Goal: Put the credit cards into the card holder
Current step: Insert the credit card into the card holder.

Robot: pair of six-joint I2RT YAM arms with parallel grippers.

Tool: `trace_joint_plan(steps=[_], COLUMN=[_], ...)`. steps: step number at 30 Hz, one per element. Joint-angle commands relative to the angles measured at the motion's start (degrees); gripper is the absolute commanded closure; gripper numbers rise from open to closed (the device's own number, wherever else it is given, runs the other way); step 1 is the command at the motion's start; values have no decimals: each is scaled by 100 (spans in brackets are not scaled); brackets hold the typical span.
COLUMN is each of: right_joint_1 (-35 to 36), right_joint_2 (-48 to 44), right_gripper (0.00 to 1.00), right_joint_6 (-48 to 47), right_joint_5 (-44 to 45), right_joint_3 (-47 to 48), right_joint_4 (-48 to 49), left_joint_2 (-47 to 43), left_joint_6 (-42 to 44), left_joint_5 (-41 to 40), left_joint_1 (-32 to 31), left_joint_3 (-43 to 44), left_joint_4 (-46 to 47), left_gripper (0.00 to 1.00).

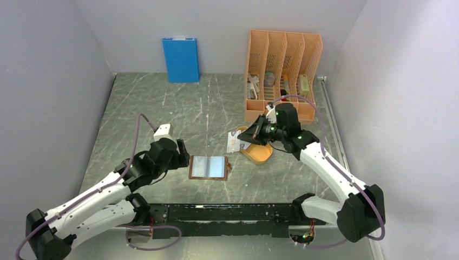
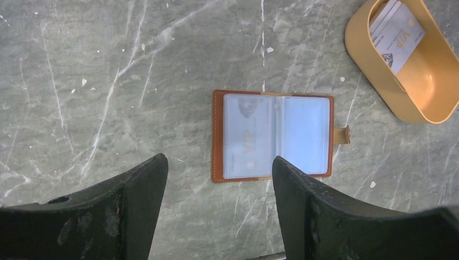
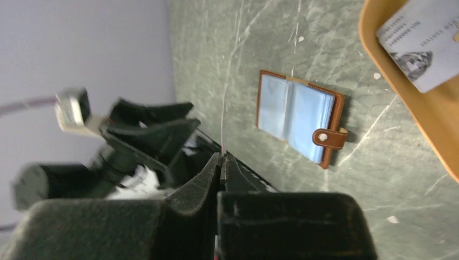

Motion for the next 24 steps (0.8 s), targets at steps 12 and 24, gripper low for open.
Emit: trace_joint_plan(steps=[12, 24], right_joint_1=[1727, 1929], right_joint_2=[81, 1821], right_gripper=[100, 100], right_joint_6=[-1801, -373], right_joint_5=[858, 672], right_joint_3=[-1186, -1307], right_joint_4=[1562, 3182], left_joint_2=[541, 1016], left_joint_6=[36, -308], left_joint_5=[617, 50], left_joint_1=[10, 16], left_joint_3=[-158, -511], left_joint_4=[832, 703], left_gripper=[25, 27])
